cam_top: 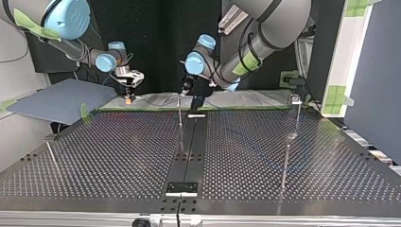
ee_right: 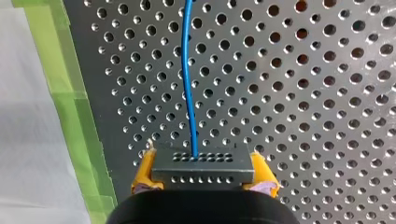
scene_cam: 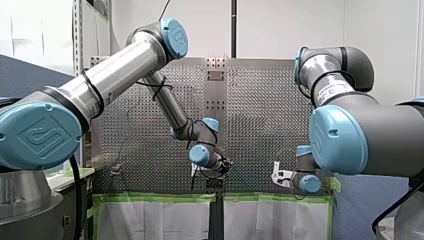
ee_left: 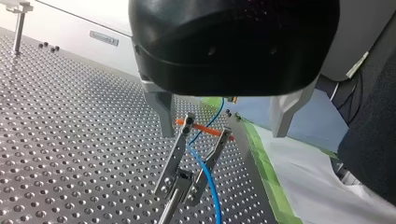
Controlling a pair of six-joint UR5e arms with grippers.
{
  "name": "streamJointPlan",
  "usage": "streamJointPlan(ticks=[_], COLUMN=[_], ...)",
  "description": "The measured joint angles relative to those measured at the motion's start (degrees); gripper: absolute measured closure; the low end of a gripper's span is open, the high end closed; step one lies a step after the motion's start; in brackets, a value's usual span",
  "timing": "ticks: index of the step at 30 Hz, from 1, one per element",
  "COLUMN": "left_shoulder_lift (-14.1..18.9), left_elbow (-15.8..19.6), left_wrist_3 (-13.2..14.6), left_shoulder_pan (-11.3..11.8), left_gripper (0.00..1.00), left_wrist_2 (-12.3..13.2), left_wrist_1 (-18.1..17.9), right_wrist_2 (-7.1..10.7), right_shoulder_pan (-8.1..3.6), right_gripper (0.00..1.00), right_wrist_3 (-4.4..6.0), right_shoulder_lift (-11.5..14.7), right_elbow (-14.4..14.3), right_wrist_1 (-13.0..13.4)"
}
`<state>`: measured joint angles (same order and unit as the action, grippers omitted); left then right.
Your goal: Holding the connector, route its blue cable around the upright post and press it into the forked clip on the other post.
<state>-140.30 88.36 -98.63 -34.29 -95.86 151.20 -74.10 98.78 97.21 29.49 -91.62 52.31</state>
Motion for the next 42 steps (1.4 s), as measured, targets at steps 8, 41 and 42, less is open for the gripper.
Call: streamJointPlan(ticks=[8, 41, 42], left_shoulder_lift=[0.0, 8.32, 8.33], left_elbow=[0.02, 8.34, 8.37], left_wrist_3=[-0.07, -0.2, -0.21], left_shoulder_pan=[-0.01, 1.06, 1.08], left_gripper=[0.0, 0.0, 0.0], left_wrist_2=[-0.08, -4.98, -4.95], left_wrist_1=[-0.02, 0.47, 0.47], right_wrist_2=[0.0, -0.2, -0.23], right_shoulder_pan=[0.11, -0.04, -0.04], right_gripper=[1.0, 1.0, 1.0], right_wrist_3=[0.01, -0.06, -0.07], right_shoulder_lift=[-0.03, 0.0, 0.0], right_elbow=[0.0, 0.03, 0.03], right_wrist_1=[0.0, -0.26, -0.29])
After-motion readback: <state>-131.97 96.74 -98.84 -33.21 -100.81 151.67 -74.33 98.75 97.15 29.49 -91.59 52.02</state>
